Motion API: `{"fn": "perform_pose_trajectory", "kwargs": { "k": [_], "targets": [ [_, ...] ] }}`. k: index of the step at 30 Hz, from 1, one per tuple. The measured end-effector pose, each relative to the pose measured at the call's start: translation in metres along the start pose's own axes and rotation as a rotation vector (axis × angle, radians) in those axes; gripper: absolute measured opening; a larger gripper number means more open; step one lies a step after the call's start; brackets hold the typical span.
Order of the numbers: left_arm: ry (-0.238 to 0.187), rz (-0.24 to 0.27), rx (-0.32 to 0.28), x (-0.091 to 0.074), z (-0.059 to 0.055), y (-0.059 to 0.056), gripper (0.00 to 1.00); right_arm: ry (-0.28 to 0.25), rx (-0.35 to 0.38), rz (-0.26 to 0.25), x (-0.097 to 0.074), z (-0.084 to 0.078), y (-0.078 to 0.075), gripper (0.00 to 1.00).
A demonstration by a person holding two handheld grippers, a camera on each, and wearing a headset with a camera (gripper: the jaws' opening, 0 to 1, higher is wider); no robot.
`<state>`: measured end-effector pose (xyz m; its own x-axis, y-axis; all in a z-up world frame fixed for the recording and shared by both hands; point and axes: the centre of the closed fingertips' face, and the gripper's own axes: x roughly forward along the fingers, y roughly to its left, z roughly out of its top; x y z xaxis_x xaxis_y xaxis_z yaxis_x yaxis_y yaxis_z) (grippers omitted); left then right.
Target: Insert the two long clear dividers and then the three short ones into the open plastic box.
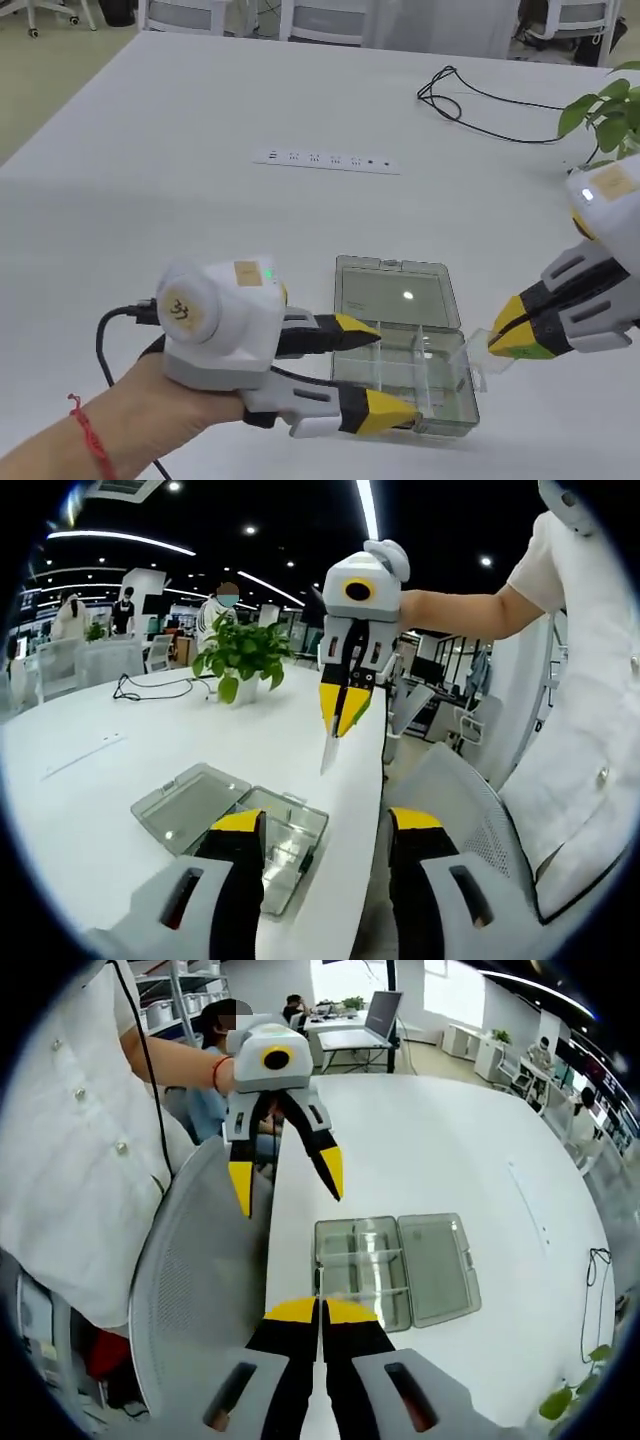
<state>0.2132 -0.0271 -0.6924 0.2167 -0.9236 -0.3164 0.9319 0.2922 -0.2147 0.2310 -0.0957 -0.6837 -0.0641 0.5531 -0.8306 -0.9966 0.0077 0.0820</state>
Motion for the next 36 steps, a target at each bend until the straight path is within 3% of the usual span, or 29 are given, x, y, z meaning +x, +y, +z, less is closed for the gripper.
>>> {"fn": "perform_pose_trajectory", "kwargs": {
  "k": [7, 15, 21, 27, 36],
  "targets": [
    [0.025, 0.048, 0.007, -0.009, -0.011, 0.014, 0.61, 0.069, -0.035, -0.032, 0.014, -0.011, -0.014, 0.03],
    [0.044, 0.072, 0.017, -0.013, -0.025, 0.021, 0.79, 0.13, -0.082, -0.043, 0.033, -0.023, -0.027, 0.03],
    [0.048, 0.08, 0.012, -0.017, -0.031, 0.024, 0.89, 0.149, -0.088, -0.04, 0.052, -0.037, -0.04, 0.03],
    [0.05, 0.086, 0.016, -0.019, -0.034, 0.025, 0.97, 0.169, -0.086, -0.042, 0.061, -0.044, -0.043, 0.03],
    [0.051, 0.091, 0.011, -0.02, -0.036, 0.026, 1.0, 0.182, -0.072, -0.038, 0.069, -0.051, -0.045, 0.03]
  ]
}}
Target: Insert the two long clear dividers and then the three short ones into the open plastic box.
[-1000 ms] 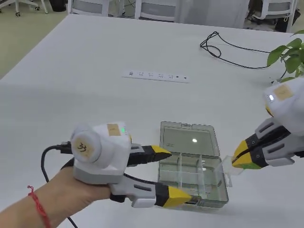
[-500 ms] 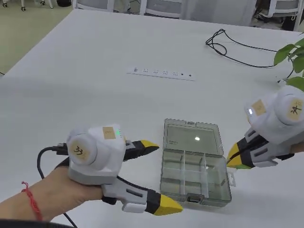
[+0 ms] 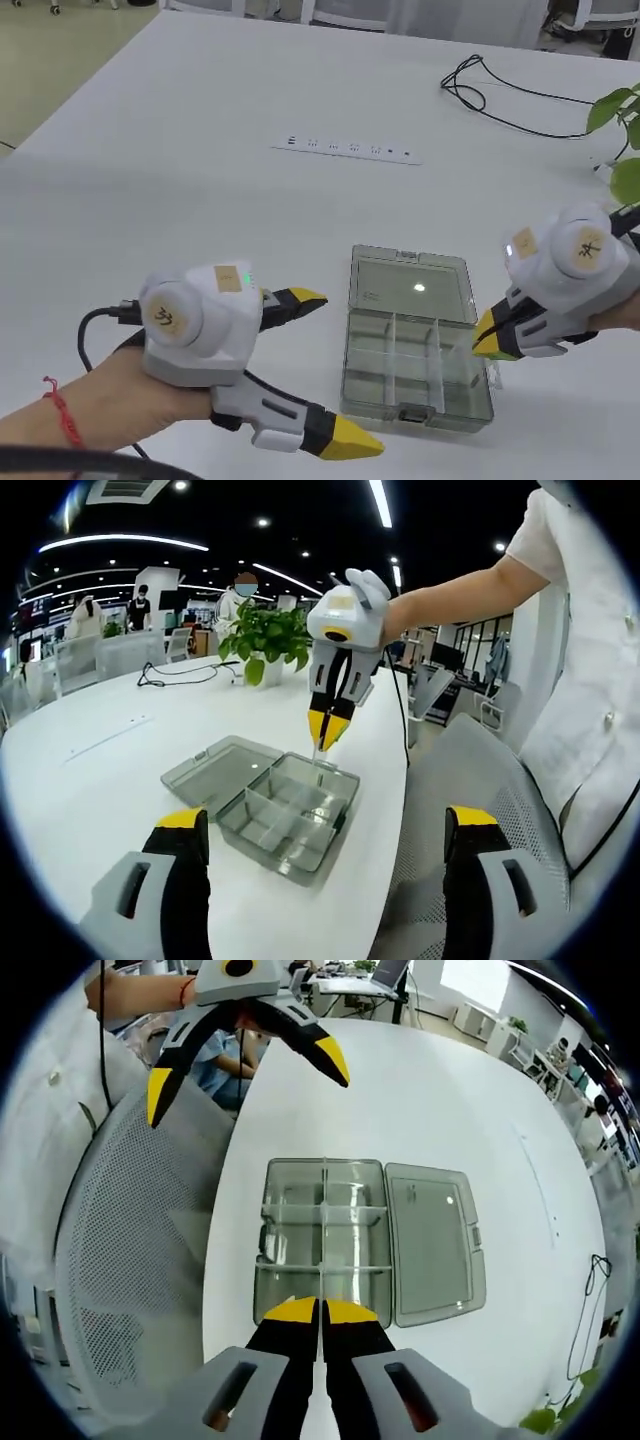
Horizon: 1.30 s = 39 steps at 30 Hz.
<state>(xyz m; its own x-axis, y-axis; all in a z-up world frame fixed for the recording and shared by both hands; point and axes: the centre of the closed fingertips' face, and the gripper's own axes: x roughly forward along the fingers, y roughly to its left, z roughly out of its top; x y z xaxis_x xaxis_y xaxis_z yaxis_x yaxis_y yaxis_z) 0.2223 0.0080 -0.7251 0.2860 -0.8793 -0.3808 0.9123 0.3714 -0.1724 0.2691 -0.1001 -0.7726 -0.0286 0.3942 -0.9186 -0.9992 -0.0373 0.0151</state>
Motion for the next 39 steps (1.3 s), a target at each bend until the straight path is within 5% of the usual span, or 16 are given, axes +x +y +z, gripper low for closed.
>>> {"fn": "perform_pose_trajectory", "kwargs": {
  "k": [39],
  "targets": [
    [-0.019, 0.012, -0.017, -0.004, 0.0, 0.0, 1.0, -0.049, 0.008, 0.001, 0.027, -0.009, -0.001, 0.03]
  ]
}}
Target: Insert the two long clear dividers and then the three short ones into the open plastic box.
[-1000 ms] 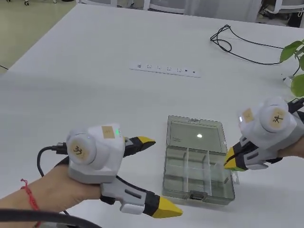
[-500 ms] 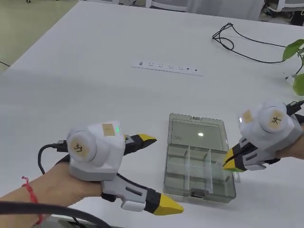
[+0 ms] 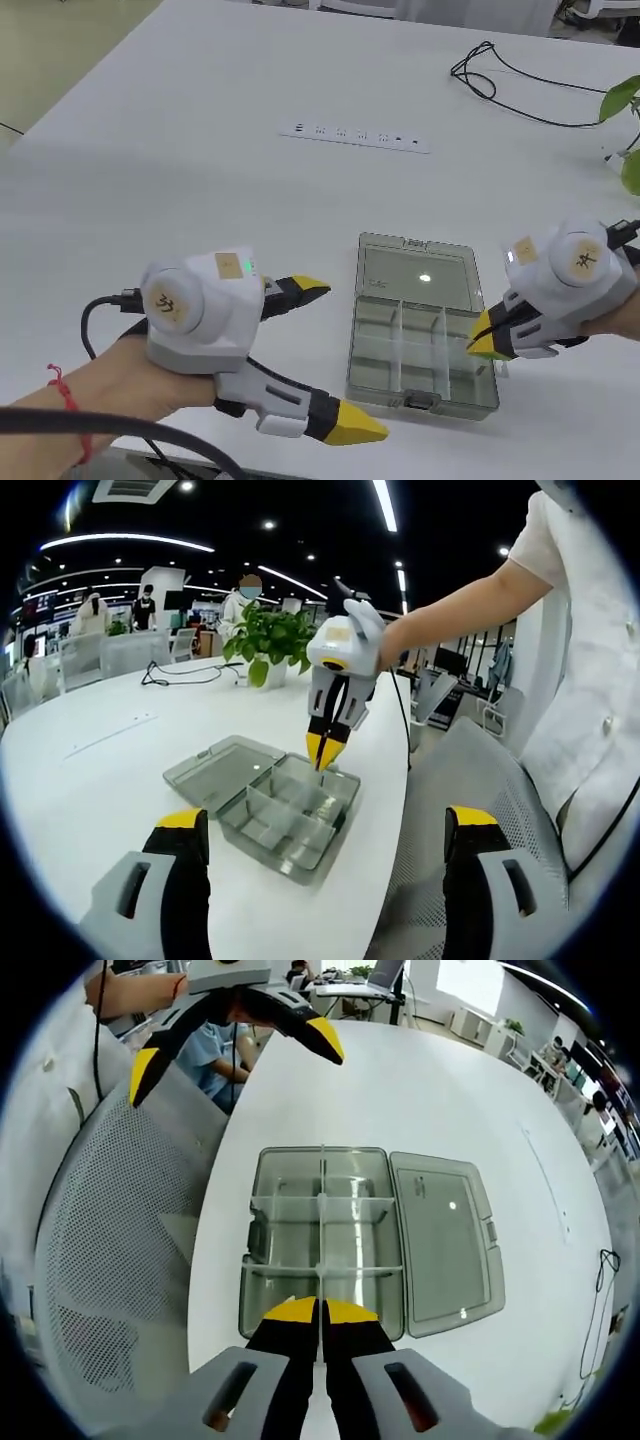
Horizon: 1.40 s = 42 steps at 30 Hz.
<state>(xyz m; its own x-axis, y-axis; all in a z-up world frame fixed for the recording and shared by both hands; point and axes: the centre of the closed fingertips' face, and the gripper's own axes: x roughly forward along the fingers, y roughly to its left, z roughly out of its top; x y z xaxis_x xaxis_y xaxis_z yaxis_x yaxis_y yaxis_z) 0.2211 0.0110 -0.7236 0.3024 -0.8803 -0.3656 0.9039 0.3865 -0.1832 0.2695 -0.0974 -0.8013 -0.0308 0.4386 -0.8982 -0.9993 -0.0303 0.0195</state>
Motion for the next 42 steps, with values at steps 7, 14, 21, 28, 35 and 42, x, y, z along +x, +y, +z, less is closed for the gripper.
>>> {"fn": "perform_pose_trajectory", "kwargs": {
  "k": [7, 14, 21, 28, 35, 42],
  "targets": [
    [0.006, 0.001, -0.002, -0.001, -0.002, 0.0, 1.0, 0.003, 0.002, -0.012, 0.011, -0.004, -0.001, 0.03],
    [0.003, 0.0, -0.005, -0.001, -0.001, 0.001, 1.0, 0.008, 0.002, -0.021, 0.018, -0.008, -0.001, 0.03],
    [0.004, -0.001, -0.006, -0.002, -0.002, 0.001, 1.0, 0.013, 0.001, -0.021, 0.02, -0.009, -0.001, 0.03],
    [0.008, -0.002, -0.004, -0.002, -0.003, 0.001, 1.0, 0.017, -0.013, -0.028, 0.019, -0.009, -0.001, 0.04],
    [0.012, -0.001, -0.002, -0.003, -0.005, 0.002, 1.0, -0.038, 0.037, -0.057, -0.001, -0.003, -0.002, 0.1],
    [0.026, 0.007, 0.004, -0.007, -0.008, 0.007, 1.0, -0.13, 0.119, -0.096, -0.035, 0.0, 0.003, 0.26]
  ]
}}
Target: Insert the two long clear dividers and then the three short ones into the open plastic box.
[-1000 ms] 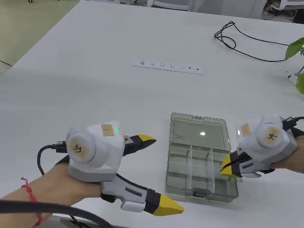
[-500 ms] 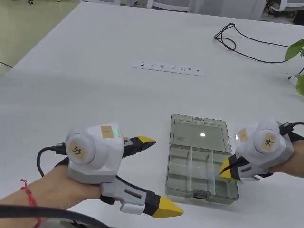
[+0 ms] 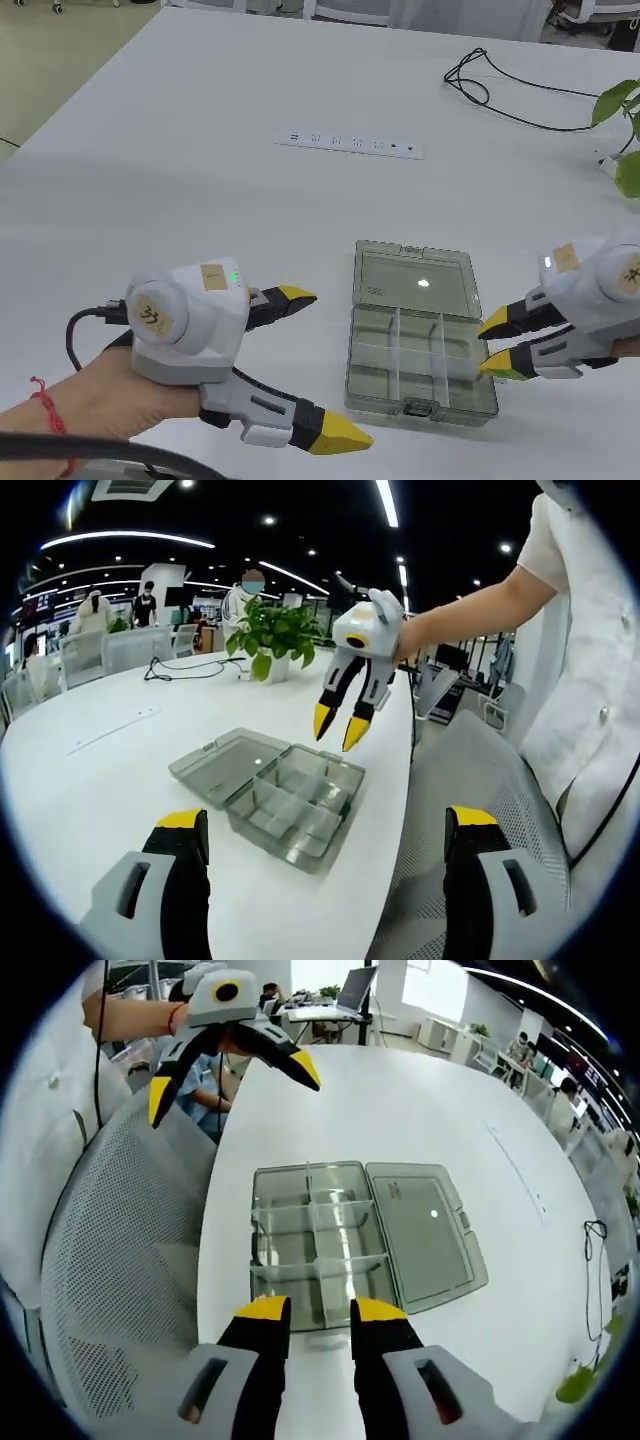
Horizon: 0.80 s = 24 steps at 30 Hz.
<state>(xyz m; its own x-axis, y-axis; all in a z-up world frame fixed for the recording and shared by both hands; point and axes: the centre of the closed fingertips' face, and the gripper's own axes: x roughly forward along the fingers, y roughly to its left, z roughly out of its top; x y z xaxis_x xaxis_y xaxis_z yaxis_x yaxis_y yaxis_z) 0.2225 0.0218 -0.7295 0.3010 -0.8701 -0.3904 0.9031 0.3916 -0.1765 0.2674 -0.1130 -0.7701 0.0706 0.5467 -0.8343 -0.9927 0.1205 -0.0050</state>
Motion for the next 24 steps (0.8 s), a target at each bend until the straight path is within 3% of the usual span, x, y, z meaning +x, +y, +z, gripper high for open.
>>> {"fn": "perform_pose_trajectory", "kwargs": {
  "k": [10, 24],
  "targets": [
    [0.033, -0.001, 0.02, -0.003, -0.004, 0.003, 1.0, -0.087, 0.088, -0.085, -0.035, -0.01, 0.012, 0.45],
    [0.072, 0.019, 0.028, -0.011, -0.01, 0.008, 1.0, -0.195, 0.19, -0.194, -0.057, -0.033, 0.018, 0.72]
  ]
}}
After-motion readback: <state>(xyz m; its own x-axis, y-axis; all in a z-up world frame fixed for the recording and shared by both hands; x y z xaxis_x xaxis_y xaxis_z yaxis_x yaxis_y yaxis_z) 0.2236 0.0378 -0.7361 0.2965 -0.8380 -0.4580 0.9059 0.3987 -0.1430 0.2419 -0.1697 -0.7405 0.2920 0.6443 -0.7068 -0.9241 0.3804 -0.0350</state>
